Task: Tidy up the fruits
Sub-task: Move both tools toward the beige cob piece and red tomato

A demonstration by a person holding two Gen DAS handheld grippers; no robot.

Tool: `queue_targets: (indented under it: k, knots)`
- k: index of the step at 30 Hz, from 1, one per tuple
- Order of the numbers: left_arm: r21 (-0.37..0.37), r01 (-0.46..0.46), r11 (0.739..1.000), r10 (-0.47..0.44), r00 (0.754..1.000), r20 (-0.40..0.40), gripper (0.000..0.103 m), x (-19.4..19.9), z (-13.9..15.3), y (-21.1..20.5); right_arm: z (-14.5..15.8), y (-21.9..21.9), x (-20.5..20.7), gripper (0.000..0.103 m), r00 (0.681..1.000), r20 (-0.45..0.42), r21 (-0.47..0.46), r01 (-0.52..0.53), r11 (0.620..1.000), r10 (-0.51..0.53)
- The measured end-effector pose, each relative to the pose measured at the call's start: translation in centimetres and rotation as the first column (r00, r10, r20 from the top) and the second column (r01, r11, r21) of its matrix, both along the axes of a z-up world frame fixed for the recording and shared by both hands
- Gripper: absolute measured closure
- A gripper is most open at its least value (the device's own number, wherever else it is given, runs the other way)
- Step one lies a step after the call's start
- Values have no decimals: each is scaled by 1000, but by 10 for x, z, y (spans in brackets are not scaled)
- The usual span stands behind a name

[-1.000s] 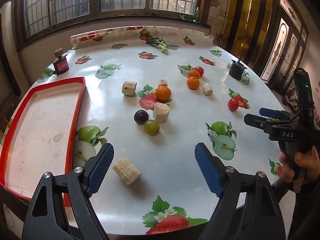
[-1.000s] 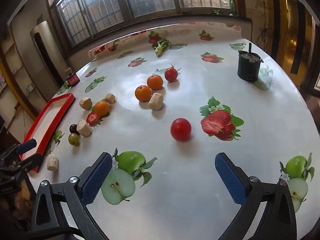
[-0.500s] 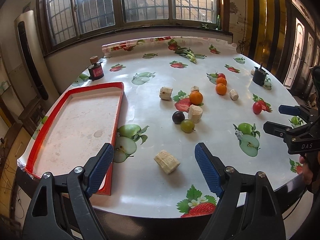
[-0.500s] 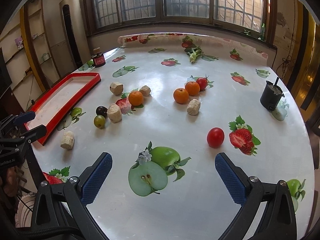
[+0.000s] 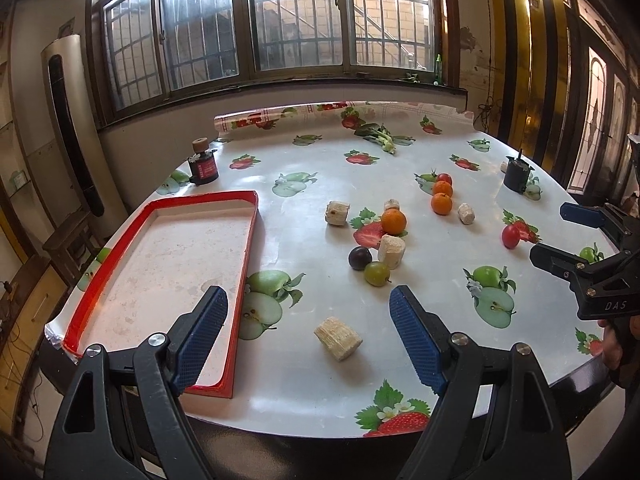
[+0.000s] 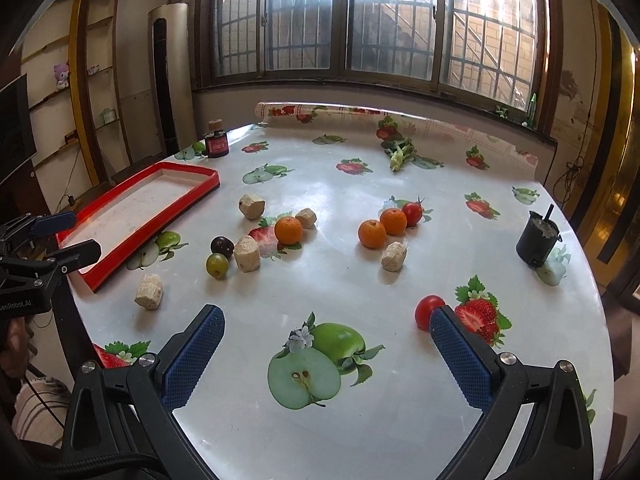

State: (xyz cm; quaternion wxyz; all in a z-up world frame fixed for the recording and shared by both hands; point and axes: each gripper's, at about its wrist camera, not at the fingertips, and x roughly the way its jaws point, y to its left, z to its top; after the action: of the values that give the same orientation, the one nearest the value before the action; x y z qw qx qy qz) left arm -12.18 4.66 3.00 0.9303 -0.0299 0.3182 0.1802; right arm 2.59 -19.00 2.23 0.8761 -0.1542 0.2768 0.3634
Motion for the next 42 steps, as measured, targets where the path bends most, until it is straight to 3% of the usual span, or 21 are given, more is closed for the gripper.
queue_targets:
  k: [5,22,35,42]
  knots:
    - [-1,5,1000,-5,1000,-9,19,2,-3,-3,4,2,-5,0,999,37,-8,-9,1000,9]
    - [-7,26,1000,-27,999,-31,19,2,-11,-10,-2,-5,0,0,1000,6,0,-6,1000,6]
    - [-149,46,988,-60,994,-95,19,1,-40,6,-17,-6,8,0,999,-41,-19,19,1000,-20]
    - [-166,6,986,-34,985,-169,19,20,-54,14,-28,-7,22,0,995,-87,-38,46,998,-49]
